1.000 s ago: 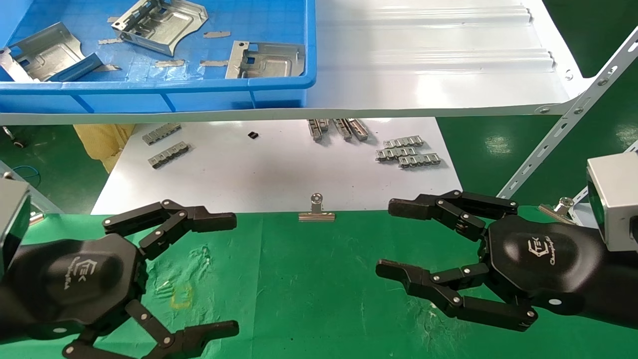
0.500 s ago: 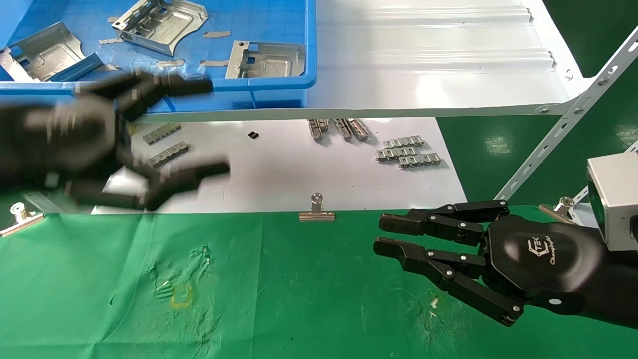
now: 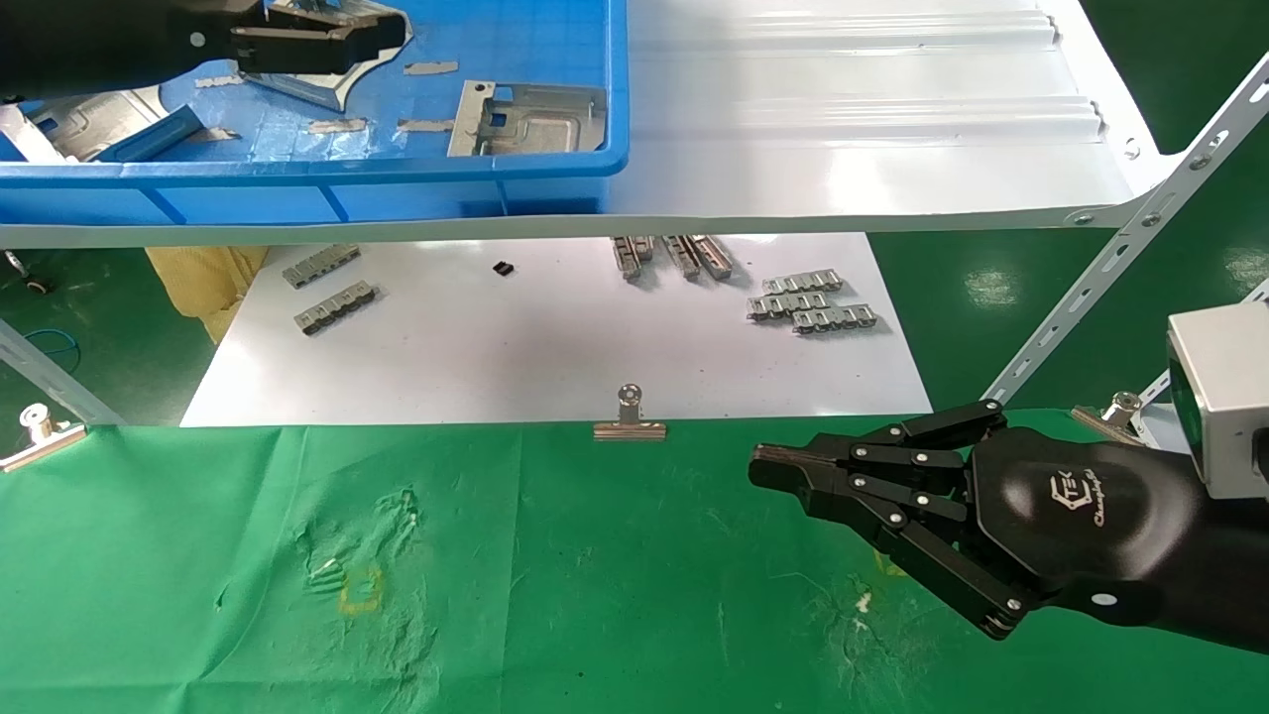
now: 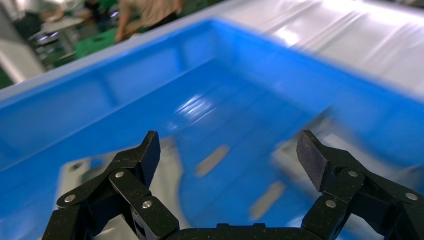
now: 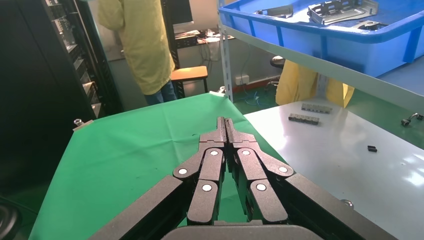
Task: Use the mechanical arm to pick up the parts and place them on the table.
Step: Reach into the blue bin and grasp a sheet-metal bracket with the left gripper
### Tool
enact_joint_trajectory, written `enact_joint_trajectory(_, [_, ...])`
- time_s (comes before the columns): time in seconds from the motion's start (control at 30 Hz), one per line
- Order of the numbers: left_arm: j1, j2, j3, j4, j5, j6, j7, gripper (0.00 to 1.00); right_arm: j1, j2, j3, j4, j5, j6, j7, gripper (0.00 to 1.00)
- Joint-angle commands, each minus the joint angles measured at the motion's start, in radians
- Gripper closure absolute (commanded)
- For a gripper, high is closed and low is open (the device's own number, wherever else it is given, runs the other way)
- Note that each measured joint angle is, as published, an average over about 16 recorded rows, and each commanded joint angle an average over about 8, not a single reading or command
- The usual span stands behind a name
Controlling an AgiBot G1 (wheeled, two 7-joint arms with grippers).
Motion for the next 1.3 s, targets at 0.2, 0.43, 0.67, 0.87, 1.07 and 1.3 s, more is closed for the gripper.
enact_joint_trajectory(0.2, [-0.079, 0.058, 0.027, 0.189, 0.068, -0.159, 0.067, 1.00, 0.000, 0.000, 0.000, 0.000, 0.000, 0.000, 0.000, 0.00])
enact_joint_trajectory(0.43, [-0.092, 0.096, 0.032, 0.282, 0.084, -0.289, 0.086, 1.00, 0.000, 0.000, 0.000, 0.000, 0.000, 0.000, 0.000, 0.00])
enact_joint_trajectory(0.67, [-0.098, 0.113, 0.032, 0.321, 0.085, -0.320, 0.089, 1.00, 0.000, 0.000, 0.000, 0.000, 0.000, 0.000, 0.000, 0.00])
enact_joint_trajectory(0.87, [-0.101, 0.116, 0.031, 0.333, 0.084, -0.313, 0.093, 1.00, 0.000, 0.000, 0.000, 0.000, 0.000, 0.000, 0.000, 0.00])
enact_joint_trajectory(1.07, [-0.102, 0.117, 0.029, 0.341, 0.081, -0.310, 0.098, 1.00, 0.000, 0.000, 0.000, 0.000, 0.000, 0.000, 0.000, 0.00])
enact_joint_trajectory(1.3, [-0.104, 0.116, 0.026, 0.346, 0.078, -0.314, 0.103, 1.00, 0.000, 0.000, 0.000, 0.000, 0.000, 0.000, 0.000, 0.00])
